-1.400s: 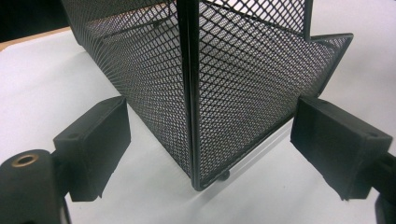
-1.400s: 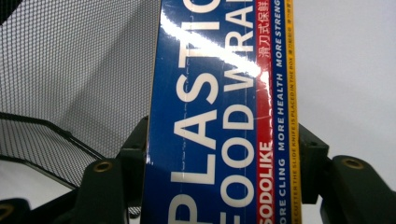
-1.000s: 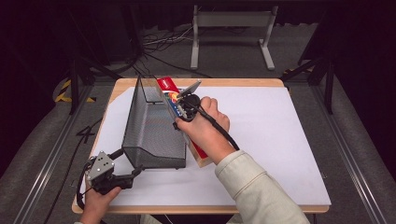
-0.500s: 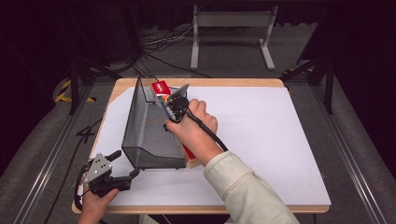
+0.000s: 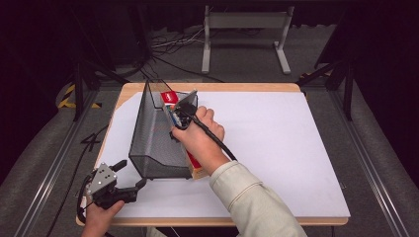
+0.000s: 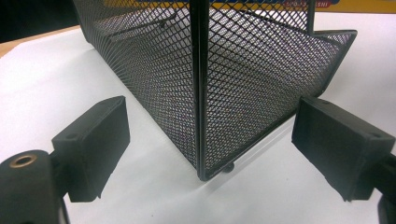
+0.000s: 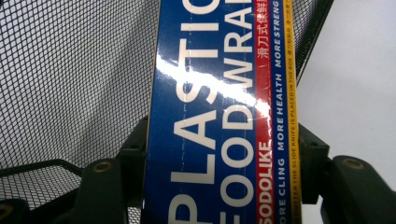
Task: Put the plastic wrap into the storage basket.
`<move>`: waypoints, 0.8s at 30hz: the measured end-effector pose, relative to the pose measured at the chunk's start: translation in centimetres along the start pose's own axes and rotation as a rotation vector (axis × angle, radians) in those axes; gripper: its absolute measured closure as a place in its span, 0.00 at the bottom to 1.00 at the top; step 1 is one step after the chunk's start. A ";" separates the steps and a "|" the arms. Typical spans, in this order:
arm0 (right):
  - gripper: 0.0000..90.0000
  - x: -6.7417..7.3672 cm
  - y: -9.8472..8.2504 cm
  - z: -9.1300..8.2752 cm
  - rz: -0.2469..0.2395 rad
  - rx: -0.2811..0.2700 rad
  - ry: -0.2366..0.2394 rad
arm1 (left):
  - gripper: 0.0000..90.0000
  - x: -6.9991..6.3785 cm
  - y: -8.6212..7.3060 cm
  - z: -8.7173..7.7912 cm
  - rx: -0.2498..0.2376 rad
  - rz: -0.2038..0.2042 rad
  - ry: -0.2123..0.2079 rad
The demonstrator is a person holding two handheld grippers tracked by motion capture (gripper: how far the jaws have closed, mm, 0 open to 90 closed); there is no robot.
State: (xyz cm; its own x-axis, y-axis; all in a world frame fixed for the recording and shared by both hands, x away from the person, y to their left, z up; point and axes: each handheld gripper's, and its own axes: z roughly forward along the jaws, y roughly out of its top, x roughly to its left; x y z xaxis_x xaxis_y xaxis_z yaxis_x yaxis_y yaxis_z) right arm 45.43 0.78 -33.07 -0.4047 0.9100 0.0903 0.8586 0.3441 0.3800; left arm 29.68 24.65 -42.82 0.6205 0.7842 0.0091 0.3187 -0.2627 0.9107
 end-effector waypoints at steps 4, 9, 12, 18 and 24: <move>0.44 0.2 0.2 0.4 0.007 0.009 0.012 | 0.13 0.0 0.0 0.1 0.004 0.001 0.000; 0.44 0.3 0.4 1.0 0.012 0.029 0.004 | 0.13 0.0 -0.1 0.1 0.002 -0.001 -0.001; 0.44 0.4 0.4 1.5 0.013 0.044 0.001 | 0.14 0.0 -0.1 0.1 0.002 -0.003 0.000; 0.44 0.4 0.6 1.8 0.025 0.063 0.005 | 0.14 0.0 -0.1 0.1 0.002 -0.003 0.001; 0.44 0.3 0.8 2.1 0.023 0.090 0.007 | 0.14 0.0 -0.2 0.1 0.006 0.000 -0.002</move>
State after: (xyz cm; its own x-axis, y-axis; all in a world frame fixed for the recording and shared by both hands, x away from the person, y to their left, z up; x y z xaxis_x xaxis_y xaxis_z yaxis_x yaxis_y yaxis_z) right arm 46.66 1.85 -34.64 -0.3865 0.9163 0.1047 0.8923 0.3428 0.2937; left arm 29.72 24.63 -43.01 0.6220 0.7830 0.0085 0.3227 -0.2663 0.9083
